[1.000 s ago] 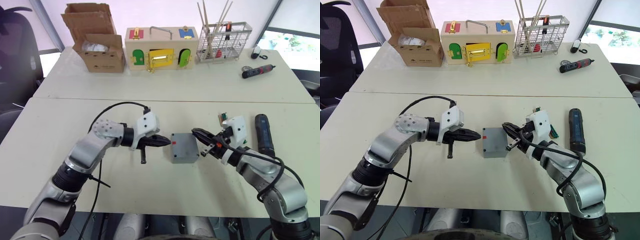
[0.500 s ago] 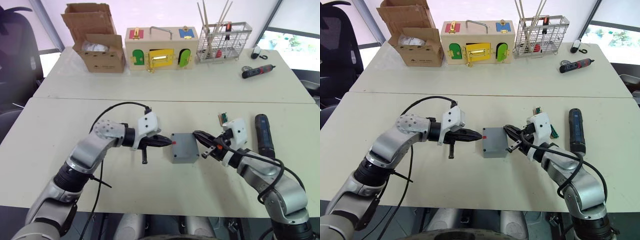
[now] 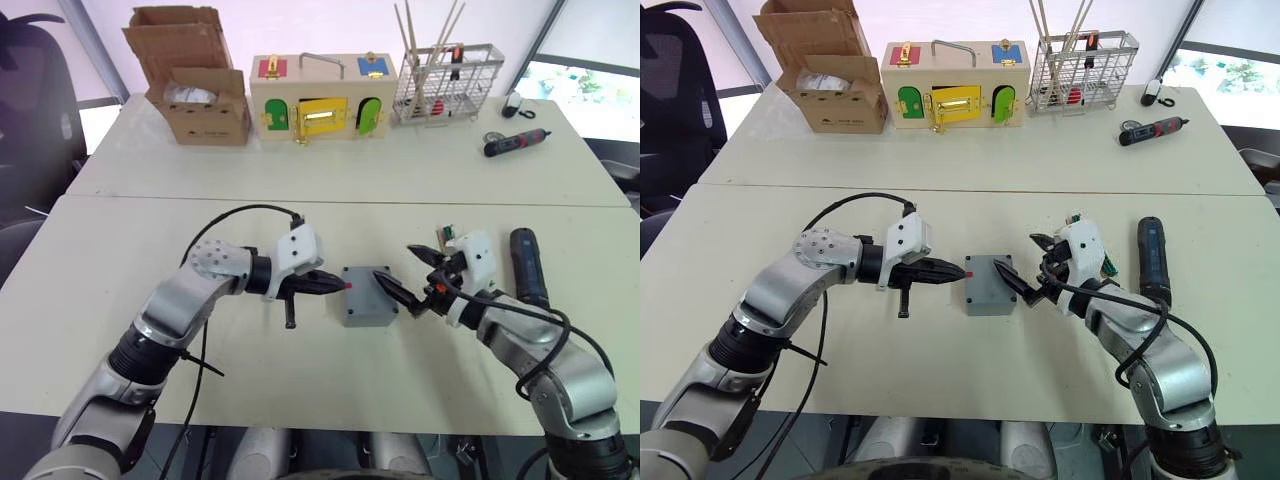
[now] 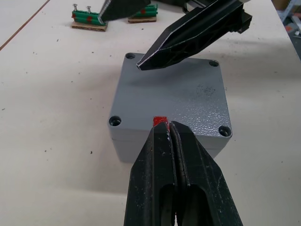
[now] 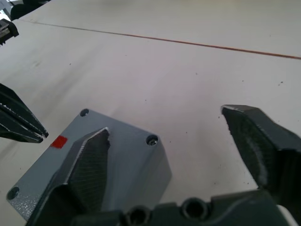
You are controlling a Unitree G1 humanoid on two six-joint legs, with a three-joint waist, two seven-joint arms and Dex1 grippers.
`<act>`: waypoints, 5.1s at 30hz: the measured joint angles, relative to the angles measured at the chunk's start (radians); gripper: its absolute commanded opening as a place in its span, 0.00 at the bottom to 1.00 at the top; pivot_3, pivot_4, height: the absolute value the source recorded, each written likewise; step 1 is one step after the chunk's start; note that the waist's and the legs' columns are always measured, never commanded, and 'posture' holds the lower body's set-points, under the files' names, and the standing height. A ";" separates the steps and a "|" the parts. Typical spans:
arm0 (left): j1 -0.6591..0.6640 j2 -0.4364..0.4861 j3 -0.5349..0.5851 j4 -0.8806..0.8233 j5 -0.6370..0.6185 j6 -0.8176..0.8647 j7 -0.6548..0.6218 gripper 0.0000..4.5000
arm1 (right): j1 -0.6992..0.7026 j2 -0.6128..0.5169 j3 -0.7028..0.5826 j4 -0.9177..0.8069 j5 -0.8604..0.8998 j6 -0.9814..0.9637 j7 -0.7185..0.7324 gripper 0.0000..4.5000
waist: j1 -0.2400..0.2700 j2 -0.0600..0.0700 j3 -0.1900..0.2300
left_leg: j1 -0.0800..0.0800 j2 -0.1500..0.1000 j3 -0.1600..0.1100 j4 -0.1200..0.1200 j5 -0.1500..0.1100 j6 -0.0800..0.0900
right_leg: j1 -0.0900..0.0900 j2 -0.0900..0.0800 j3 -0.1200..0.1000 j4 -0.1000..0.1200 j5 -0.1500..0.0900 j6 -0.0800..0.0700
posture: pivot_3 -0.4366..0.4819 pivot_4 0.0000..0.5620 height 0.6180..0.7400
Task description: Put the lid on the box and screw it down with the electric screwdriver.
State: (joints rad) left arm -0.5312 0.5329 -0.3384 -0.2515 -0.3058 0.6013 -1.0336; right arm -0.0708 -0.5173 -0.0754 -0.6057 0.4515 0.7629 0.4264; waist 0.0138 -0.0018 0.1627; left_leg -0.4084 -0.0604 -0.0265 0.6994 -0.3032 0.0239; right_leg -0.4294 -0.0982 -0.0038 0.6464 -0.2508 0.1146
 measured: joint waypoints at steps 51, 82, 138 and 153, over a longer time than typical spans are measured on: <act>0.061 -0.122 -0.168 -0.205 -0.030 0.074 0.142 0.00 | -0.840 -0.606 0.621 1.369 -0.304 0.378 0.842 0.63 | -0.003 -0.002 -0.004 | -0.001 0.000 0.003 0.000 0.001 -0.002 | 0.004 -0.004 0.000 -0.011 0.000 0.000 | 0.48 0.27 0.62; -0.054 -0.090 -0.136 -0.010 -0.001 -0.048 0.035 0.00 | -0.709 -0.591 -0.395 0.945 -0.179 0.829 0.675 0.44 | 0.027 0.020 -0.002 | -0.016 0.000 0.000 0.000 0.003 -0.006 | -0.013 -0.005 -0.002 -0.003 0.001 0.000 | 0.48 0.27 0.62; -0.110 -0.073 -0.116 0.118 0.122 -0.110 -0.049 0.00 | -0.013 0.367 0.053 -0.126 -0.151 -0.259 -0.239 0.44 | -0.025 0.017 -0.003 | -0.005 -0.008 -0.001 0.001 0.003 0.000 | -0.010 -0.004 0.001 0.015 -0.001 0.002 | 0.48 0.27 0.62; -0.109 -0.068 -0.115 0.127 0.122 -0.113 -0.051 0.00 | 0.000 0.313 0.122 -0.072 -0.214 -0.360 -0.206 0.44 | -0.025 0.014 -0.004 | 0.000 -0.008 -0.001 0.000 0.002 0.001 | -0.005 -0.004 0.001 0.014 -0.002 0.003 | 0.48 0.27 0.62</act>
State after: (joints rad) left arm -0.6403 0.4649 -0.4537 -0.1246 -0.1834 0.4887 -1.0848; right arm -0.0703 -0.2045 0.0470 -0.6776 0.2378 0.4031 0.2207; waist -0.0111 0.0117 0.1582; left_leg -0.4080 -0.0682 -0.0275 0.6996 -0.3009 0.0246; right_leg -0.4346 -0.1026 -0.0030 0.6605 -0.2531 0.1178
